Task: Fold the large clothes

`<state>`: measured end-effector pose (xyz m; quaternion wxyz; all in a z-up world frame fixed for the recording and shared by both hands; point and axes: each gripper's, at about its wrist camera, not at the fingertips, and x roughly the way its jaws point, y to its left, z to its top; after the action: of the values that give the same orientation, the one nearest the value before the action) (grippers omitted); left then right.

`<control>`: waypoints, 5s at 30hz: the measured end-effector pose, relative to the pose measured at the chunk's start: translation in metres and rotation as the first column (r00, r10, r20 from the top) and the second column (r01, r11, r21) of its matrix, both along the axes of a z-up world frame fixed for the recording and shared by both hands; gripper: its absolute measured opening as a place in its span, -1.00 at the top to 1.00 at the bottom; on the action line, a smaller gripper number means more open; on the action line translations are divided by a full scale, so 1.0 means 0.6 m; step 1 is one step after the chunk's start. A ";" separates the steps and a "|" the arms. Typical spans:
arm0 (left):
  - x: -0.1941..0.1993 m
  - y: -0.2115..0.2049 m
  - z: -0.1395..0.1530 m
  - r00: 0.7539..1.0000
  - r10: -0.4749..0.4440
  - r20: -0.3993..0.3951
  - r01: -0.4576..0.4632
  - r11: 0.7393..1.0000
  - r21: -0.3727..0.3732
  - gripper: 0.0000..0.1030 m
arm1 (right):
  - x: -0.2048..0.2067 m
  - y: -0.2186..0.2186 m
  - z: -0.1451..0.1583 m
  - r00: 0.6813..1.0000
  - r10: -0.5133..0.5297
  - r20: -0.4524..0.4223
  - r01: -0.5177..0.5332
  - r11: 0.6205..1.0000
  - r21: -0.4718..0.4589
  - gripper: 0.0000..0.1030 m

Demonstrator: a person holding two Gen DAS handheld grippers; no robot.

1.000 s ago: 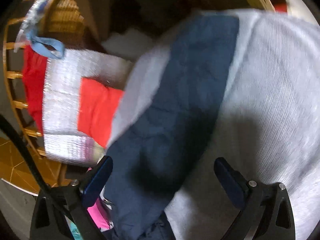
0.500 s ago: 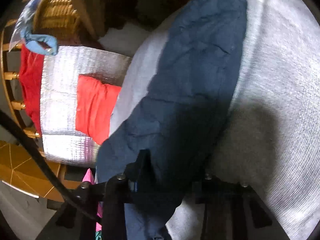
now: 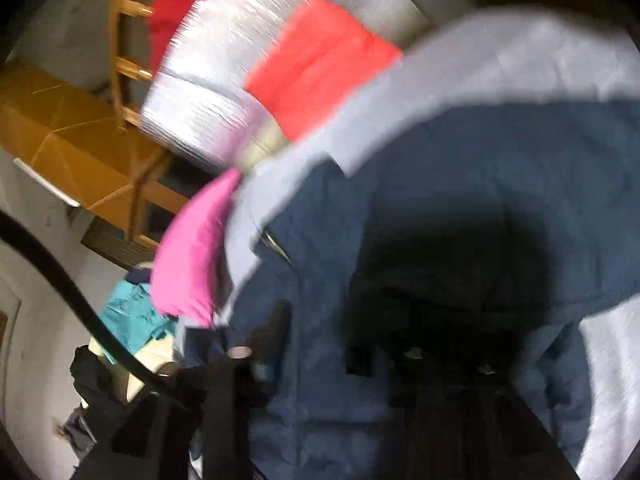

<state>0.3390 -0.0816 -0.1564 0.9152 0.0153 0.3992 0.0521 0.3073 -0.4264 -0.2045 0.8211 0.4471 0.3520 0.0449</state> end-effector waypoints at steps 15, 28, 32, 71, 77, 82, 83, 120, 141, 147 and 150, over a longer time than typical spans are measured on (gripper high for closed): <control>-0.016 -0.016 0.007 0.998 -0.060 0.017 0.060 0.998 -0.008 -1.00 | -0.226 -0.243 -0.122 0.796 -0.568 -0.208 0.602 0.705 0.375 -0.65; -0.003 -0.033 -0.005 0.996 -0.091 -0.008 0.091 0.996 0.003 -1.00 | -0.114 -0.223 -0.067 0.763 -0.640 -0.088 0.639 0.768 -0.040 0.41; -0.002 -0.022 0.000 0.997 -0.073 0.000 0.073 0.997 -0.022 -1.00 | -0.089 -0.150 0.032 0.834 -0.532 0.149 0.552 0.809 -0.203 0.41; 0.119 0.119 0.006 0.999 -0.043 0.024 0.049 0.928 -0.370 -0.88 | -0.031 -0.139 -0.031 0.949 -0.301 -0.093 0.291 0.951 -0.107 -0.43; 0.152 0.095 0.002 0.994 -0.103 0.034 0.108 0.923 -0.370 -0.66 | -0.020 -0.116 -0.078 0.947 -0.254 -0.197 0.240 0.967 -0.090 -0.34; 0.183 0.076 -0.047 0.995 -0.082 -0.058 0.056 0.932 -0.357 -0.67 | -0.013 -0.110 -0.088 0.938 -0.259 -0.229 0.239 0.965 -0.110 -0.34; 0.186 0.067 -0.055 0.995 -0.080 -0.064 0.055 0.945 -0.323 -0.67 | -0.011 -0.108 -0.088 0.938 -0.257 -0.230 0.235 0.965 -0.120 -0.34; 0.108 0.043 -0.047 0.960 -0.246 -0.132 0.230 0.965 -0.123 0.83 | -0.067 -0.167 -0.070 0.938 -0.309 -0.156 0.323 0.944 0.072 -0.47; 0.076 0.106 -0.032 0.957 -0.213 -0.195 0.150 0.944 -0.292 0.57 | -0.033 -0.078 0.019 0.949 -0.297 -0.102 0.248 0.907 -0.340 -0.38; -0.006 0.250 0.044 1.000 0.029 -0.011 -0.031 0.922 -0.386 -0.54 | -0.046 -0.017 0.057 0.983 -0.177 0.054 0.185 0.927 -0.328 -0.38; -0.028 0.334 0.013 0.980 0.191 -0.047 -0.191 0.869 -0.456 -0.54 | -0.024 0.029 0.043 0.996 -0.063 0.056 0.079 0.935 -0.347 0.00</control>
<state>0.3220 0.1190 -0.1483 0.8832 -0.2408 0.3997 0.0466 0.2927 -0.4091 -0.1784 0.8959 0.3060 0.3198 -0.0380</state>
